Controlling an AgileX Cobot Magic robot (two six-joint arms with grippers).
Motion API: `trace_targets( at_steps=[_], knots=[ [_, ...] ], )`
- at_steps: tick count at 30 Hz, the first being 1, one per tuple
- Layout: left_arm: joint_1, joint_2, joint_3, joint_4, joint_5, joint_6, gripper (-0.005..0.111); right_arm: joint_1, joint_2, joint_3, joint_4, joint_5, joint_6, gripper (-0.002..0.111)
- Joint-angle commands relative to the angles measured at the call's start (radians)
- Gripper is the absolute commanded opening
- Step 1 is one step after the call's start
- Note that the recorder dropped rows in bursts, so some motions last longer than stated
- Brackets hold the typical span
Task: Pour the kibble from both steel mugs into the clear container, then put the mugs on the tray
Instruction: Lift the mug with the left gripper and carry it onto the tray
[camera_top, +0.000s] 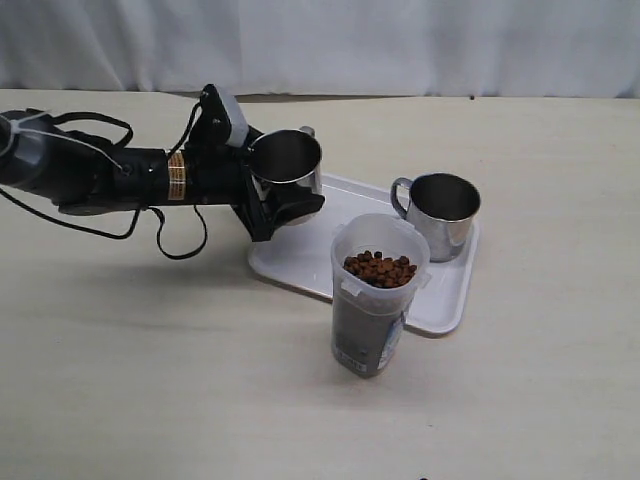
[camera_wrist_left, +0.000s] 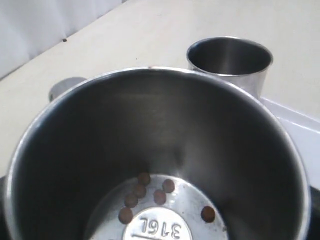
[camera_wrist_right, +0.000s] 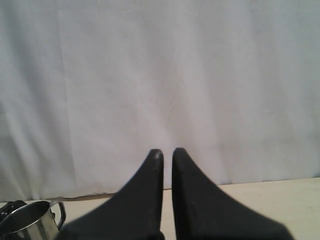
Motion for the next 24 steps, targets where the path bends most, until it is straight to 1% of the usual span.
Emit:
trace_targets(
  at_steps=[1,13,17,20,22,24],
  knots=[
    [-0.022,0.039,-0.034,-0.006,-0.004,-0.009,0.0,-0.006,-0.004,0.004,0.008,0.003,0.0,0.005],
    [-0.034,0.132,-0.041,-0.008,-0.02,-0.011,0.0,-0.006,-0.004,0.004,0.008,0.012,0.002,0.005],
    [-0.034,0.138,-0.041,-0.012,-0.02,-0.011,0.0,-0.006,-0.004,0.004,0.008,0.012,0.002,0.005],
    [-0.034,0.138,-0.041,-0.044,-0.02,-0.007,0.0,-0.006,-0.004,0.004,0.008,0.014,0.0,0.005],
    [-0.034,0.138,-0.041,-0.061,-0.02,-0.007,0.006,-0.006,-0.004,0.004,0.008,0.014,0.0,0.005],
    [-0.034,0.138,-0.041,-0.063,-0.02,-0.007,0.016,-0.006,-0.004,0.004,0.008,0.014,0.0,0.005]
  ],
)
